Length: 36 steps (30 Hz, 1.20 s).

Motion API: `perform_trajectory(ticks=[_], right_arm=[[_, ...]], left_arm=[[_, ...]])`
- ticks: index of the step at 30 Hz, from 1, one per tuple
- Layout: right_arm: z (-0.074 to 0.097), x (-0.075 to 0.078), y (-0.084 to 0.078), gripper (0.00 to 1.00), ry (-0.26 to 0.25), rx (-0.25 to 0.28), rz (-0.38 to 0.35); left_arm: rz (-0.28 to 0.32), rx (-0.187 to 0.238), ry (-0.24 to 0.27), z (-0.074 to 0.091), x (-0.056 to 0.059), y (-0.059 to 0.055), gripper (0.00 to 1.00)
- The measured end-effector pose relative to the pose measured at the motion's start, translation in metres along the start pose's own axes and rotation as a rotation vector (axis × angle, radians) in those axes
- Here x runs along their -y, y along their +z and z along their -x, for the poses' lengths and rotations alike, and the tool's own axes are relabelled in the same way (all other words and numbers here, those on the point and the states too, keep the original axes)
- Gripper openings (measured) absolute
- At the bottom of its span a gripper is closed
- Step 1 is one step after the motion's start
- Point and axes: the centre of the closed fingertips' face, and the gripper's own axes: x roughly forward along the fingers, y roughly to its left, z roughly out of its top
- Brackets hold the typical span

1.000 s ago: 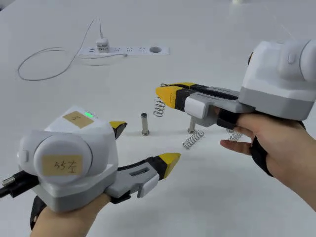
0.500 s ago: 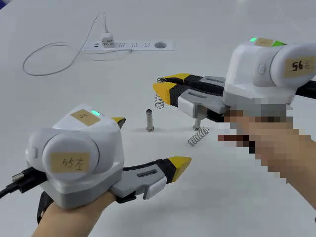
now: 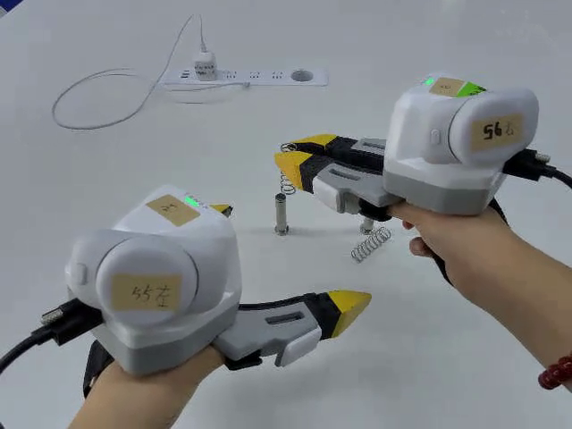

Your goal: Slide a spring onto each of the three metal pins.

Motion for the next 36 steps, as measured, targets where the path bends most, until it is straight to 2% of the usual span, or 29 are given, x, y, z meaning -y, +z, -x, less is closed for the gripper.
perform_trajectory(ticks=[14, 21, 33, 36], right_arm=[[-0.01, 0.0, -0.015, 0.11, 0.0, -0.031, 0.021], [-0.011, 0.001, -0.014, 0.11, -0.007, -0.019, 0.011], [-0.01, -0.002, -0.014, 0.11, -0.002, -0.019, 0.108], [-0.01, -0.003, -0.017, 0.11, -0.001, -0.033, 0.125]], left_arm=[[0.002, -0.013, 0.015, 0.001, -0.004, -0.003, 1.0], [-0.005, -0.029, 0.021, 0.0, -0.005, -0.006, 0.97], [0.003, -0.02, 0.029, 0.001, -0.007, -0.005, 0.96], [0.001, -0.025, 0.032, 0.001, -0.008, -0.006, 0.95]])
